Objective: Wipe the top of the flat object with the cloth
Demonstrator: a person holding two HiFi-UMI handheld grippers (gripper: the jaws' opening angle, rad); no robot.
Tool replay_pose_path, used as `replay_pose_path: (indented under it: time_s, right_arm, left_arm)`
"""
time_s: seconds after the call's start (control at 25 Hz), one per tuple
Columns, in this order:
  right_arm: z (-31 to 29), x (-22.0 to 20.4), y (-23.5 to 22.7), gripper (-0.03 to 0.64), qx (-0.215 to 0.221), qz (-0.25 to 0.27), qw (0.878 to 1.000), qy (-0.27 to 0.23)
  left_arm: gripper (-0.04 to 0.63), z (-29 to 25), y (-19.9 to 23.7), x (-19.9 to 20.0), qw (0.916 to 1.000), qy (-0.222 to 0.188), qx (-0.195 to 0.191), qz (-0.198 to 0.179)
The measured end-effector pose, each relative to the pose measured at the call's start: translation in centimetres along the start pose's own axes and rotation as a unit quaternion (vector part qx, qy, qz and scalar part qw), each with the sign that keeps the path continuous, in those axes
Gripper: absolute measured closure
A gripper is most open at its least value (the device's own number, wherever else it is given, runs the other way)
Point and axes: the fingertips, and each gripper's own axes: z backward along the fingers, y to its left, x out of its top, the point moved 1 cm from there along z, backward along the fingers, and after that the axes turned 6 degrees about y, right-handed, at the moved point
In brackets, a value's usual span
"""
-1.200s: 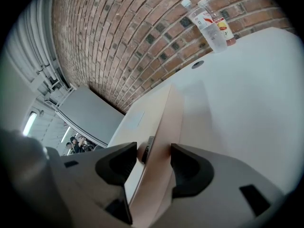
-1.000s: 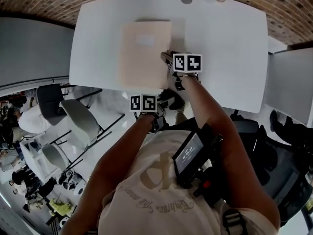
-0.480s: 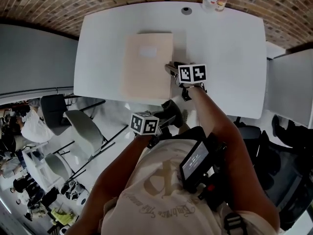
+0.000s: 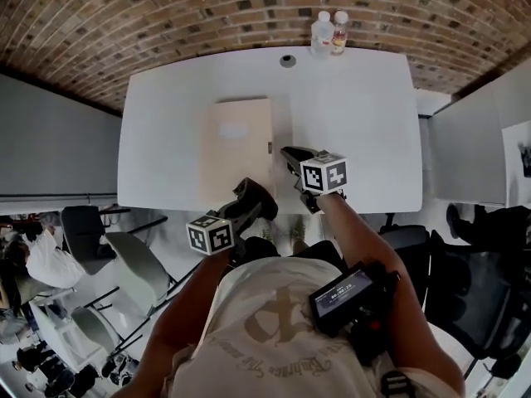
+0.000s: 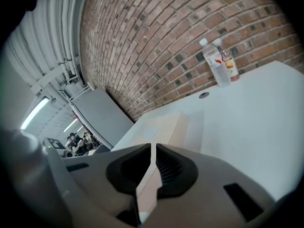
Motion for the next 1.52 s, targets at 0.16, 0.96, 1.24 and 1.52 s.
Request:
replay_pose_path:
  time_s: [0.16, 0.96, 1.24, 1.52]
  right_arm:
    - [3.3, 0.9, 2.0, 0.580, -0.008, 0.046, 0.999, -0.024]
    - [14.3, 1.1, 5.3, 0.595, -0.046, 0.162, 0.979, -0.118]
    - [15.3, 0.1, 4.8, 0.595, -0.054, 0.144, 0.979, -0.135]
    - [15.5, -0.2, 4.7, 0.595, -0.055, 0.140, 0.979, -0.137]
  left_arm:
    - [0.494, 1.1, 0.8, 2.7, 0.9988, -0.030, 0.027, -0.028]
    - [0.494, 1.8, -2.4, 6.1, 0.9859, -0.066, 0.018, -0.153]
    - [0.494, 1.4, -3.0, 6.3, 0.9838, -0.065, 0.016, -0.166]
    - [0.494, 1.5, -3.4, 6.5, 0.9825, -0.066, 0.018, -0.173]
